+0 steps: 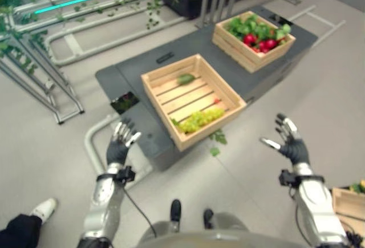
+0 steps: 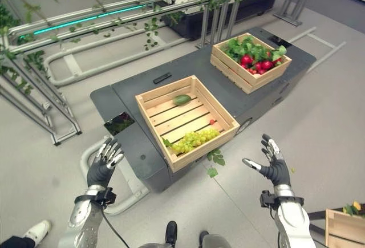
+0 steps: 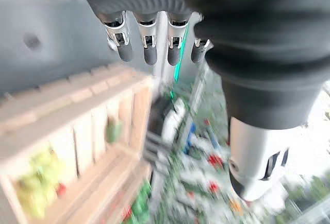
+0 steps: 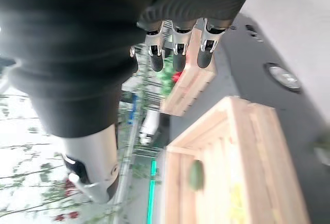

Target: Pick up the fruits from the basket on one side to the basket on the other side

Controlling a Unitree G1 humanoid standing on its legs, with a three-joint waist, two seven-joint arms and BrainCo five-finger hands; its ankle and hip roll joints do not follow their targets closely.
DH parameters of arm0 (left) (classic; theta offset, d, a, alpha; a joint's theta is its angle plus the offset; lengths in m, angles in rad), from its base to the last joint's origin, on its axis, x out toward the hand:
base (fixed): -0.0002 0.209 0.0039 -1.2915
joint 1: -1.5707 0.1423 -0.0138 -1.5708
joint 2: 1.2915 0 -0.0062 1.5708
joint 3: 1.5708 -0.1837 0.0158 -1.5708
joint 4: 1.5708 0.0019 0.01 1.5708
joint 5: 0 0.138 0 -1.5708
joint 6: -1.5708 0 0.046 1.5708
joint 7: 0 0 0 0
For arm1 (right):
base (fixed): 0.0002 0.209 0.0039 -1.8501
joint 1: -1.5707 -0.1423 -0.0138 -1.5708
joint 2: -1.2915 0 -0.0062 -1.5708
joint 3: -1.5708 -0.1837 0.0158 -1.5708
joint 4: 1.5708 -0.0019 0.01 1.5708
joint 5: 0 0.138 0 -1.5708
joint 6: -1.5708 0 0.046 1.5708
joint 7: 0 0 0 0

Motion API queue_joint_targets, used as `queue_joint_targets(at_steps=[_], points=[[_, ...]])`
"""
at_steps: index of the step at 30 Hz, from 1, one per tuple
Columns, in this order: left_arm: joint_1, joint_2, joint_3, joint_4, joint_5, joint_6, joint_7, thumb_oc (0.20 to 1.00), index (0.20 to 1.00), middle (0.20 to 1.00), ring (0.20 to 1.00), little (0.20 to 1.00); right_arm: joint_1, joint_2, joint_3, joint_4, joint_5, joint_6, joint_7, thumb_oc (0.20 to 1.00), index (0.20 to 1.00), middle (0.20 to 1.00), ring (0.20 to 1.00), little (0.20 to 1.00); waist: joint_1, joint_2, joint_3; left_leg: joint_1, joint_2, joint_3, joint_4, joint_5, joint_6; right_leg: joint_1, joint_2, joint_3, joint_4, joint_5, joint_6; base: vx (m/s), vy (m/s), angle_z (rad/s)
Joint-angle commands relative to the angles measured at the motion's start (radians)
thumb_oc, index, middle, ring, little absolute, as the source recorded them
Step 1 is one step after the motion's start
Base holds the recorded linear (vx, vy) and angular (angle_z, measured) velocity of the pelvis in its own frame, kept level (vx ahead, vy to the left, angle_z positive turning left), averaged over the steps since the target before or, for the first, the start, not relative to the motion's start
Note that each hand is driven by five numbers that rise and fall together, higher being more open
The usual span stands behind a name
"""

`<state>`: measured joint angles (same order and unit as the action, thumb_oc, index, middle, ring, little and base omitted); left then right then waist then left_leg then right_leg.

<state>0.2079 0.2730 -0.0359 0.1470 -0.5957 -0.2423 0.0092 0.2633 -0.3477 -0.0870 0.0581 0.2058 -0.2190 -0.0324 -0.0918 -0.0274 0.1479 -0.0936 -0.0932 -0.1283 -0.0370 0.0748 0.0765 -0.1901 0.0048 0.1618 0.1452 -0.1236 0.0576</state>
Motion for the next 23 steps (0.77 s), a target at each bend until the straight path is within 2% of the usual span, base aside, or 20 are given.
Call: queue_joint_targets(at_steps=[1,4,7,12,13,14,17,18,19,23], points=[[0.011,-0.004,0.028,-0.036,0.083,-0.069,0.013,1.0,1.0,1.0,1.0,1.0,-0.02,-0.007,-0.004,0.001,-0.019,-0.038,-0.017,1.0,1.0,1.0,1.0,1.0,0.004,0.002,-0.051,0.012,0.034,0.045,0.024,-0.119,-0.084,0.037,-0.013,-0.03,-0.065,0.041,0.037,0.08,-0.098,0.45],[0.041,-0.015,0.044,0.066,0.1,-0.06,0.017,1.0,1.0,1.0,1.0,1.0,-0.004,-0.019,-0.004,0.083,-0.045,-0.033,-0.026,1.0,1.0,1.0,1.0,1.0,0.019,0.004,-0.084,0.034,0.042,0.051,0.015,-0.127,-0.089,0.09,-0.014,-0.036,-0.121,0.042,0.029,0.12,-0.09,0.12],[0.036,-0.017,0.04,0.099,0.107,-0.057,0.018,1.0,1.0,1.0,1.0,1.0,-0.008,-0.02,0.003,0.112,-0.05,-0.032,-0.031,1.0,1.0,1.0,1.0,1.0,0.019,0.006,-0.085,0.038,0.042,0.049,0.017,-0.129,-0.091,0.1,-0.015,-0.039,-0.129,0.041,0.028,0.05,-0.061,-0.02],[-0.036,-0.031,0.006,0.423,0.113,-0.033,0.009,1.0,1.0,1.0,1.0,1.0,-0.062,-0.049,0.087,0.438,-0.108,-0.011,-0.065,1.0,1.0,1.0,1.0,1.0,0.021,0.013,-0.092,0.057,0.055,0.049,0.018,-0.133,-0.108,0.141,-0.017,-0.054,-0.175,0.05,0.023,0.02,-0.078,0.01],[-0.036,-0.031,0.006,0.424,0.113,-0.033,0.008,1.0,1.0,1.0,1.0,1.0,-0.063,-0.049,0.087,0.438,-0.108,-0.011,-0.065,1.0,1.0,1.0,1.0,1.0,0.021,0.013,-0.092,0.057,0.055,0.049,0.018,-0.133,-0.108,0.141,-0.017,-0.054,-0.175,0.05,0.023,-0.01,-0.07,0.0],[-0.08,-0.052,-0.009,0.565,0.114,-0.017,0.015,1.0,1.0,1.0,1.0,1.0,-0.103,-0.037,0.127,0.626,-0.075,0.006,-0.07,1.0,1.0,1.0,1.0,1.0,0.022,0.016,-0.094,0.058,0.058,0.051,0.02,-0.131,-0.114,0.147,-0.016,-0.055,-0.185,0.054,0.021,0.0,-0.054,0.03],[-0.141,-0.079,-0.017,0.793,0.119,0.006,0.003,1.0,1.0,1.0,1.0,1.0,-0.162,-0.01,0.181,0.852,-0.057,0.028,-0.06,1.0,1.0,1.0,1.0,1.0,0.022,0.016,-0.099,0.067,0.062,0.055,0.025,-0.134,-0.118,0.164,-0.015,-0.06,-0.191,0.052,0.019,0.02,-0.051,0.02],[-0.141,-0.079,-0.017,0.793,0.119,0.006,0.002,1.0,1.0,1.0,1.0,1.0,-0.163,-0.01,0.181,0.852,-0.057,0.028,-0.06,1.0,1.0,1.0,1.0,1.0,0.021,0.016,-0.099,0.067,0.062,0.055,0.025,-0.134,-0.118,0.165,-0.015,-0.06,-0.191,0.052,0.019,0.06,-0.044,0.01],[-0.168,-0.096,-0.026,0.921,0.148,0.026,0.002,1.0,1.0,1.0,1.0,1.0,-0.196,0.014,0.207,1.002,-0.053,0.049,-0.051,1.0,1.0,1.0,1.0,1.0,0.02,0.016,-0.106,0.075,0.063,0.057,0.03,-0.14,-0.119,0.173,-0.011,-0.062,-0.187,0.047,0.014,0.04,-0.028,0.02],[-0.193,-0.116,-0.029,1.053,0.188,0.055,-0.008,1.0,1.0,1.0,1.0,1.0,-0.215,0.048,0.233,1.149,-0.065,0.08,-0.033,1.0,1.0,1.0,1.0,1.0,0.018,0.016,-0.12,0.095,0.064,0.061,0.025,-0.146,-0.12,0.196,-0.006,-0.067,-0.194,0.039,0.007,0.06,-0.033,0.02]])
